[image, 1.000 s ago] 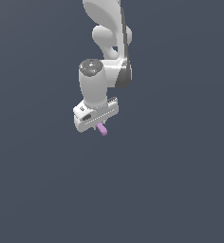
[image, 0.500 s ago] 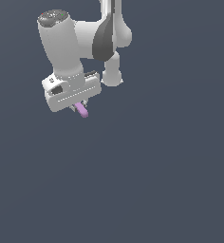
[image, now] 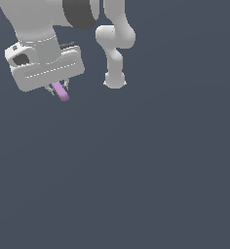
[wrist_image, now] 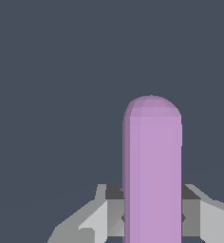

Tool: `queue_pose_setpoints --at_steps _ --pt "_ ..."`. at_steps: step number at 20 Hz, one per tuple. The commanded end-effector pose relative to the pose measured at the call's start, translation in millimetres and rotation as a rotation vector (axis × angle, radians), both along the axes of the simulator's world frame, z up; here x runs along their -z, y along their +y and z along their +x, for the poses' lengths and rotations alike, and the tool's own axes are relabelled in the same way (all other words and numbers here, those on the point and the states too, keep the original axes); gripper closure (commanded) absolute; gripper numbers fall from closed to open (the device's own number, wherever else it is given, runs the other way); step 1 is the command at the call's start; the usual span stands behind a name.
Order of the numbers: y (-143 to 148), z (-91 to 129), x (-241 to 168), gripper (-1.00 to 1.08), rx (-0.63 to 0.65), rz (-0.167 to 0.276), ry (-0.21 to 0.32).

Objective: Pick up the object and move it to a goal position.

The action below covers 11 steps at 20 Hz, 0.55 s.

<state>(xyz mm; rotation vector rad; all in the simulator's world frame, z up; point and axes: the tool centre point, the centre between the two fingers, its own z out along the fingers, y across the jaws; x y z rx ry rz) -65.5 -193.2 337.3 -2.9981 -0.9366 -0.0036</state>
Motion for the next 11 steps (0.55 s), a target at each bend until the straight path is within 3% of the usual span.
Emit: queue_pose_setpoints --at_steps 1,11 --pt "-10 -1 -15 1.08 -0.001 0.000 0.002" --pt "-27 -2 -38 1.08 -0.001 -0.001 0.002"
